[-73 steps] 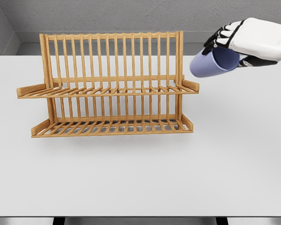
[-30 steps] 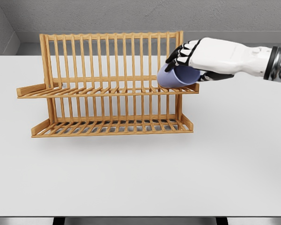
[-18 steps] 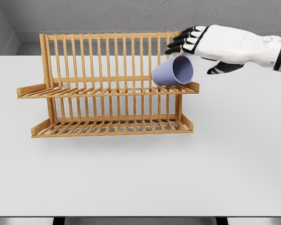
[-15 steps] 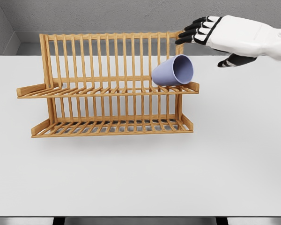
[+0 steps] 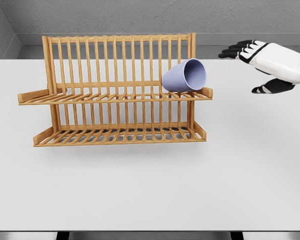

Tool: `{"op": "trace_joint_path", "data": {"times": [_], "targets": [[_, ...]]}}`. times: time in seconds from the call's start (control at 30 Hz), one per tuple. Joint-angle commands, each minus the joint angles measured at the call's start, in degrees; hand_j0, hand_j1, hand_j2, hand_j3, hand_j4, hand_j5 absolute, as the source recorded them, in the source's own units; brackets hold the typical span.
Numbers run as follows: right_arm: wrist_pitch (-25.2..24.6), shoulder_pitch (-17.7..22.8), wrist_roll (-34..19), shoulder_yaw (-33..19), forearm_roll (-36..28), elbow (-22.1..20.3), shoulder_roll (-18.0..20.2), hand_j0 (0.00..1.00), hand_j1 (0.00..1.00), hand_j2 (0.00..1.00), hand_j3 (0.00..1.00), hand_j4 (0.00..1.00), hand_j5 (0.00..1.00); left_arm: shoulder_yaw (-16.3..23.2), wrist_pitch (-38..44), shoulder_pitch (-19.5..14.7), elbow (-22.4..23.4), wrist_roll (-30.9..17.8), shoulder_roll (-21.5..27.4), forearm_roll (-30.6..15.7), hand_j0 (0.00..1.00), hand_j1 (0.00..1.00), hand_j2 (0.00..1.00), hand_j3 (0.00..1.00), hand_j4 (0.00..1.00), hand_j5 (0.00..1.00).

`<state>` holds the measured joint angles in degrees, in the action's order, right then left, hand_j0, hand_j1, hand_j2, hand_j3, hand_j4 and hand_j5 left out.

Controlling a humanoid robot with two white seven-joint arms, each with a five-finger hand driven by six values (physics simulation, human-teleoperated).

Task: Right arm put cup on second shelf

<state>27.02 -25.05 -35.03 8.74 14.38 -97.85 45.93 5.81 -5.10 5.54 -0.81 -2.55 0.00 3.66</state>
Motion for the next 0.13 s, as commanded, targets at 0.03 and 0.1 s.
{"op": "trace_joint_path", "data": {"times": [0.03,0.1], "targets": [[-0.03,0.35,0.03,-0.30,-0.23,0.12,-0.84,1.00,1.00,1.00,1.00,1.00,1.00,-0.27,0.00,-0.18,-0.06,-0.08,0.00,-0.40,1.00,1.00,1.00,1.00,1.00,1.00],[0.05,1.32,0.03,-0.39,-0.23,0.12,-0.75,1.00,1.00,1.00,1.00,1.00,1.00,-0.45,0.00,-0.18,0.02,0.01,0.00,-0.49,1.00,1.00,1.00,1.00,1.00,1.00]]}}
